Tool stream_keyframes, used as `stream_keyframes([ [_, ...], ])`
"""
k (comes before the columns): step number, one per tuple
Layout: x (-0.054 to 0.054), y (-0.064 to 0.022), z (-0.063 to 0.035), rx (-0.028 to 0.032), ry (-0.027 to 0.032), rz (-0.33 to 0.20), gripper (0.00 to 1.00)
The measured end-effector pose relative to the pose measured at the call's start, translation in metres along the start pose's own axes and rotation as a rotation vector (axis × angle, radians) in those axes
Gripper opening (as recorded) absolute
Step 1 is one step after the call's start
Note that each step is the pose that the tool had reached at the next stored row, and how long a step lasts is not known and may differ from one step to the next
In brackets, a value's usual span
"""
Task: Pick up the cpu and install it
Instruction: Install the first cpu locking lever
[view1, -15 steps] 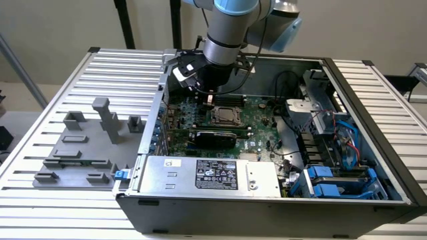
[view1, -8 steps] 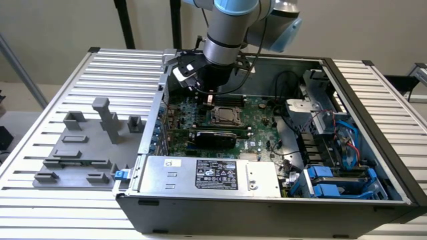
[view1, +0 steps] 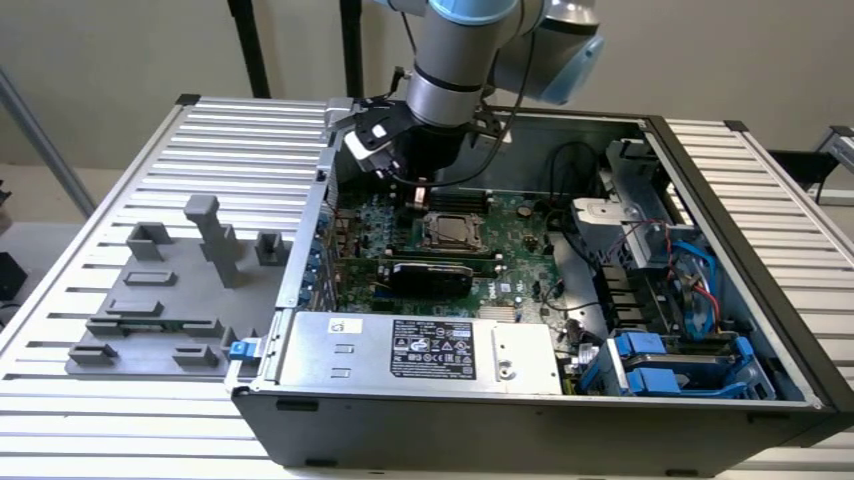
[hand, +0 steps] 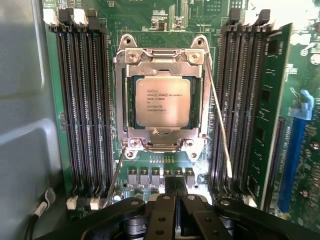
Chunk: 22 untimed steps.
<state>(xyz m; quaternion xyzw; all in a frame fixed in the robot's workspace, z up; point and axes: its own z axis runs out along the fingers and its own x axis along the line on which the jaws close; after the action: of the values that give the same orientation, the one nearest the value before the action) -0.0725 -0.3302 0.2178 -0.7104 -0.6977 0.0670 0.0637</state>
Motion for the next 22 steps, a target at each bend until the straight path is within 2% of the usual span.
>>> stream_keyframes([
  [2,-0.0035,-0.0010,-0.0057,0.0010,0.0039,0.004,0.12],
  [4,-0.0047,-0.0019,-0.0088,0.0019,0.0120,0.012,0.12],
  [8,-0.0048,-0.0024,-0.0089,0.0025,0.0270,0.059,0.12],
  [18,-0.0048,-0.0029,-0.0087,0.0043,0.0562,0.190,0.12],
  [20,-0.0048,-0.0033,-0.0086,0.0054,0.0662,0.205,0.12],
  [22,-0.0048,-0.0040,-0.0085,0.0070,0.0806,0.216,0.12],
])
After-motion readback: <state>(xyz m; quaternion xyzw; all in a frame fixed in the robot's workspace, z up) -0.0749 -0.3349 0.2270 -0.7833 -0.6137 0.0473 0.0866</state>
